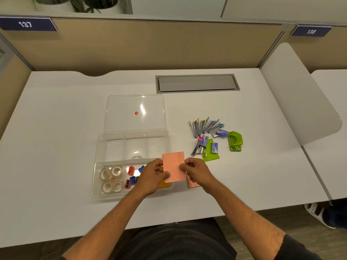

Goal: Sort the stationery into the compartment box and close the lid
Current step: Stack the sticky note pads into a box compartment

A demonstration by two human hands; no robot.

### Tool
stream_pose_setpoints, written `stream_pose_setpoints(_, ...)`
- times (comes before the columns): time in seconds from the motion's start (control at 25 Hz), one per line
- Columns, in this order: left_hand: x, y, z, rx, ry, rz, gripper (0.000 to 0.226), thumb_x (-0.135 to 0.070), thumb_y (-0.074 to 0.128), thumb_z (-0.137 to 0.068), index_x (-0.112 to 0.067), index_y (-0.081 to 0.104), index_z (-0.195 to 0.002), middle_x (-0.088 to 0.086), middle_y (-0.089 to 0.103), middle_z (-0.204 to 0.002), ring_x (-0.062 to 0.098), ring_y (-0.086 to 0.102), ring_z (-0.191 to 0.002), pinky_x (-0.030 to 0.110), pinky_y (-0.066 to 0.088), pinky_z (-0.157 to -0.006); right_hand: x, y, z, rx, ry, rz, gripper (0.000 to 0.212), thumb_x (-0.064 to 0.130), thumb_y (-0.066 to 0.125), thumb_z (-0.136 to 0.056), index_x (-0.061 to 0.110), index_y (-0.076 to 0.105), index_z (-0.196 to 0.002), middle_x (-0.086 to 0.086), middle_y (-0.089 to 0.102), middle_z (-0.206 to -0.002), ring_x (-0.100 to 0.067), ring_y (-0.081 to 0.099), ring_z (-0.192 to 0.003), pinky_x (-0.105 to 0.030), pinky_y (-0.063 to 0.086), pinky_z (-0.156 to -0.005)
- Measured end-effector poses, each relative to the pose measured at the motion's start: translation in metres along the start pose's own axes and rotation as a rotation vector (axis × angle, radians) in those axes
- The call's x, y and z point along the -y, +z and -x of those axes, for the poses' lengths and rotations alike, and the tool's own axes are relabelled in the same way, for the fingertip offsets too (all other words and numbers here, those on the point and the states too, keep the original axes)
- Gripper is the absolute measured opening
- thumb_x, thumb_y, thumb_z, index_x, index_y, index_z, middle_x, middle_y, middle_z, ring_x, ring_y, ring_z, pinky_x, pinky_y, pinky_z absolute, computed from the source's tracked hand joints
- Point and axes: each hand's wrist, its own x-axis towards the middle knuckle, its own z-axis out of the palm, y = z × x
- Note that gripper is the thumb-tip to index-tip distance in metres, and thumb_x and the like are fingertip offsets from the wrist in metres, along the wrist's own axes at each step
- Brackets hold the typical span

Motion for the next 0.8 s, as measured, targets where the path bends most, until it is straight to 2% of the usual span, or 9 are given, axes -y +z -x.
stream_pose_setpoints(0.08, 0.002, -0.003, 0.001, -0.016, -0.009, -0.012, 0.022, -0.016, 0.070, -0.088, -0.017, 0.061, -0.109, 0.005, 0.066, -0.095, 0.020, 0.063, -0.085, 0.031, 0.053, -0.077, -0.009, -0.006, -0.003, -0.063, 0.016, 0.058, 0.022, 0.033, 0.069, -0.089, 0.013, 0.070, -0.081, 0.006, 0.066, -0.064, -0.009, 0.050, -0.050, -0.024, 0.041, -0.048)
stream_pose_setpoints(0.16, 0.006, -0.006, 0.001, -0.040, -0.009, -0.004, 0.022, -0.014, 0.070, -0.088, -0.017, 0.062, -0.108, 0.005, 0.066, -0.095, 0.020, 0.063, -0.083, 0.029, 0.052, -0.074, -0.024, -0.016, -0.007, -0.254, 0.041, 0.237, 0.024, 0.039, 0.072, -0.084, 0.015, 0.071, -0.084, 0.001, 0.070, -0.078, -0.014, 0.061, -0.068, -0.029, 0.048, -0.062)
stream_pose_setpoints(0.2, 0.007, -0.008, 0.002, -0.051, -0.006, 0.003, 0.022, -0.013, 0.071, -0.087, -0.018, 0.062, -0.107, 0.005, 0.066, -0.094, 0.020, 0.063, -0.083, 0.029, 0.052, -0.073, -0.032, -0.022, -0.010, -0.351, 0.063, 0.353, 0.025, 0.039, 0.073, -0.083, 0.015, 0.071, -0.092, -0.001, 0.070, -0.088, -0.016, 0.064, -0.081, -0.031, 0.051, -0.071)
stream_pose_setpoints(0.28, 0.010, -0.011, 0.003, -0.066, -0.007, 0.010, 0.023, -0.012, 0.071, -0.087, -0.018, 0.062, -0.107, 0.004, 0.065, -0.094, 0.021, 0.063, -0.082, 0.028, 0.051, -0.072, -0.046, -0.031, -0.012, -0.428, 0.142, 0.553, 0.047, 0.042, 0.074, -0.080, 0.015, 0.063, -0.116, -0.004, 0.061, -0.113, -0.022, 0.059, -0.106, -0.038, 0.051, -0.088)
stream_pose_setpoints(0.36, 0.012, -0.013, 0.003, -0.070, -0.013, 0.009, 0.024, -0.013, 0.070, -0.088, -0.018, 0.061, -0.109, 0.004, 0.065, -0.095, 0.021, 0.063, -0.083, 0.029, 0.051, -0.072, -0.054, -0.030, -0.013, -0.409, 0.210, 0.722, 0.071, 0.053, 0.074, -0.076, 0.015, 0.050, -0.131, -0.006, 0.049, -0.127, -0.026, 0.048, -0.120, -0.041, 0.049, -0.091)
stream_pose_setpoints(0.44, 0.013, -0.012, 0.003, -0.071, -0.016, 0.011, 0.024, -0.013, 0.070, -0.088, -0.018, 0.061, -0.110, 0.005, 0.065, -0.095, 0.022, 0.063, -0.084, 0.031, 0.052, -0.074, -0.059, -0.020, -0.013, -0.354, 0.244, 0.887, 0.083, 0.061, 0.072, -0.072, 0.015, 0.041, -0.133, -0.008, 0.042, -0.129, -0.028, 0.044, -0.120, -0.042, 0.049, -0.087)
stream_pose_setpoints(0.52, 0.014, -0.012, 0.004, -0.072, -0.019, 0.014, 0.024, -0.013, 0.070, -0.088, -0.018, 0.061, -0.110, 0.005, 0.064, -0.095, 0.023, 0.063, -0.084, 0.031, 0.052, -0.074, -0.066, -0.012, -0.012, -0.304, 0.249, 0.961, 0.087, 0.061, 0.073, -0.070, 0.014, 0.036, -0.132, -0.009, 0.038, -0.131, -0.030, 0.043, -0.118, -0.041, 0.050, -0.086)
stream_pose_setpoints(0.72, 0.019, -0.016, 0.005, -0.082, -0.017, 0.023, 0.023, -0.013, 0.070, -0.088, -0.018, 0.061, -0.108, 0.005, 0.064, -0.094, 0.023, 0.062, -0.083, 0.032, 0.052, -0.075, -0.066, -0.012, -0.016, -0.321, 0.265, 0.903, 0.090, 0.054, 0.080, -0.066, 0.012, 0.035, -0.131, -0.009, 0.045, -0.128, -0.030, 0.046, -0.116, -0.041, 0.048, -0.088)
stream_pose_setpoints(0.8, 0.020, -0.016, 0.006, -0.088, -0.017, 0.026, 0.022, -0.013, 0.070, -0.088, -0.019, 0.061, -0.108, 0.004, 0.064, -0.094, 0.023, 0.063, -0.083, 0.030, 0.052, -0.074, -0.067, -0.011, -0.016, -0.329, 0.261, 0.834, 0.079, 0.047, 0.080, -0.069, 0.012, 0.039, -0.126, -0.009, 0.051, -0.125, -0.031, 0.050, -0.114, -0.041, 0.048, -0.087)
